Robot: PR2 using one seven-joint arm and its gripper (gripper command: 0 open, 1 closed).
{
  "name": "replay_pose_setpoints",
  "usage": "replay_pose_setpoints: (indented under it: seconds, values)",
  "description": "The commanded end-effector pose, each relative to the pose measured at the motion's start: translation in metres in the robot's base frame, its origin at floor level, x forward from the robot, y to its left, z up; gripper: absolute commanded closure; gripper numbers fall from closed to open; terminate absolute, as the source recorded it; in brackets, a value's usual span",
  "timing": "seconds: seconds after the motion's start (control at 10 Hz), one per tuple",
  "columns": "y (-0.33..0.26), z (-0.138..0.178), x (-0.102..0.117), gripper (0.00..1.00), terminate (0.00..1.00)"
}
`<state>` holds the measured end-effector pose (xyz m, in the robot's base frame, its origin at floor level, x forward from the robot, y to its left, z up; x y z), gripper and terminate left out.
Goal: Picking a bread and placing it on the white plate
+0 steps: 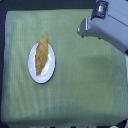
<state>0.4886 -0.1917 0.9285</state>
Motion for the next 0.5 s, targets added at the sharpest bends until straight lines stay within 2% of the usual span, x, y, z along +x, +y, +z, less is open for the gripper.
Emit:
replay_pose_setpoints:
  seconds: [0.0,0.3,0.4]
  values:
    - [-0.089,-0.005,-0.015,0.0,0.0]
    - [-0.104,-0.008,-0.018,0.0,0.0]
    - [-0.109,-0.009,-0.015,0.0,1.0]
